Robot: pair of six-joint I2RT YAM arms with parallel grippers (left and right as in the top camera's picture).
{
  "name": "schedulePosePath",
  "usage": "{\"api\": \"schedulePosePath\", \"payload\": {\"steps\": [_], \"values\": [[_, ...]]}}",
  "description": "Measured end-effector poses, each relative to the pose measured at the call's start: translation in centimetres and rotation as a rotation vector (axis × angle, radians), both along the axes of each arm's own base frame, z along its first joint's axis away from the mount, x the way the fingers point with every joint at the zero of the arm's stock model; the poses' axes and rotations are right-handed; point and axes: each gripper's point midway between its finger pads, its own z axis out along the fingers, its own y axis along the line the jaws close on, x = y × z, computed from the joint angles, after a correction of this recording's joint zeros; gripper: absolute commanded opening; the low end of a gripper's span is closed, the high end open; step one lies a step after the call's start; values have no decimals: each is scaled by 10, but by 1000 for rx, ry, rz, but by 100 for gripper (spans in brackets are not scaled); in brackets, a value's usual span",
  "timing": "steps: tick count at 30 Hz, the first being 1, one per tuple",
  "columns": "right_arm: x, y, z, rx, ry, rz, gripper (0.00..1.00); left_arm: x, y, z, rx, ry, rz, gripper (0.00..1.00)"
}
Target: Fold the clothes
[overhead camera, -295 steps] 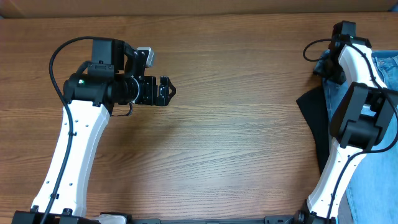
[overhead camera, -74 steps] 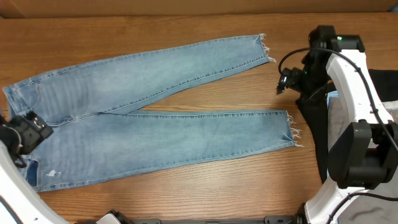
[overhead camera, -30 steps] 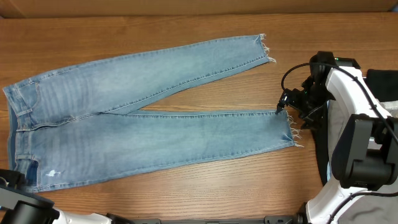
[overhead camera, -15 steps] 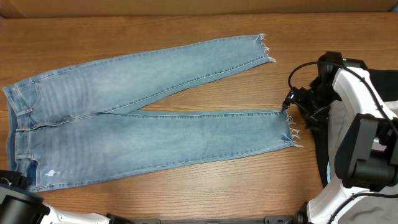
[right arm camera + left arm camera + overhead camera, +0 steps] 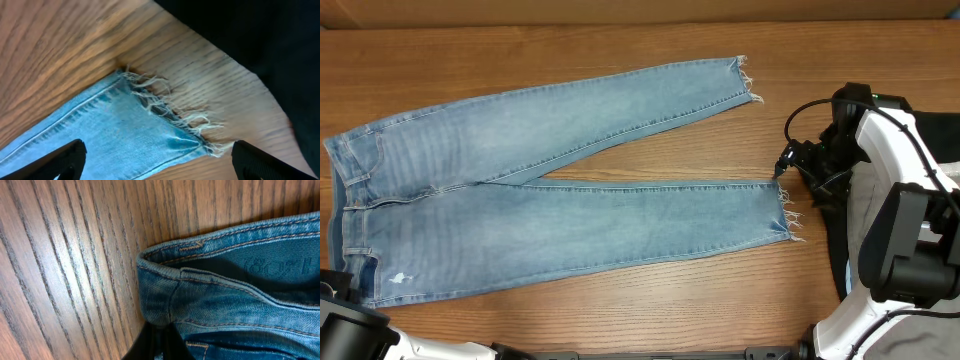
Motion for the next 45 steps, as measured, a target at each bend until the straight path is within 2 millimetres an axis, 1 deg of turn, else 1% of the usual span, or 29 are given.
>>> {"api": "schedulePosePath", "payload": {"steps": [1,5,7,11,15,21,24,27,30,31,34,37,38,39,40,41,43,44,45], "values": [[0,-1,0,-7,4,-7,94,0,0,0,0,0,0,4],[-3,-7,0,-15,21,-62,89,1,0,0,-2,-4,-1,4],[-6,-14,1,-8,35,-100,89,1,-1,0,-4,-7,-1,4],[-17,-34,3,10,71,-188,84,1,-1,0,-6,-10,-1,4],[-25,-42,5,27,97,-232,81,1,-1,0,-8,-16,1,4],[-26,-39,6,42,101,-233,79,1,-1,0,-8,-17,2,4],[-29,-37,2,50,101,-217,79,1,-1,0,-8,-17,2,4],[-44,-28,-8,77,142,-186,80,1,-1,0,-9,-17,2,4],[-66,-17,-18,111,204,-161,79,1,-1,0,-9,-17,2,4],[-77,-12,-22,123,228,-154,79,1,-1,0,-10,-17,2,4],[-88,-8,-22,129,232,-144,79,1,-1,0,-11,-16,2,4],[-92,-6,-8,120,169,-124,79,1,-1,0,-12,-16,2,4],[-91,-7,-1,113,136,-120,79,1,-1,0,-13,-16,2,4],[-88,-7,12,99,66,-113,81,1,-1,0,-14,-16,1,4],[-87,-7,18,91,35,-109,83,1,-1,0,-14,-16,2,4],[-83,-8,28,74,-36,-102,86,2,-1,0,-15,-17,2,5],[-76,-10,49,34,-193,-95,97,2,-1,0,-16,-19,2,5],[-74,-9,60,15,-278,-91,100,2,-1,0,-15,-18,2,5],[-74,-9,65,3,-318,-91,100,2,-1,0,-15,-18,2,6]]}}
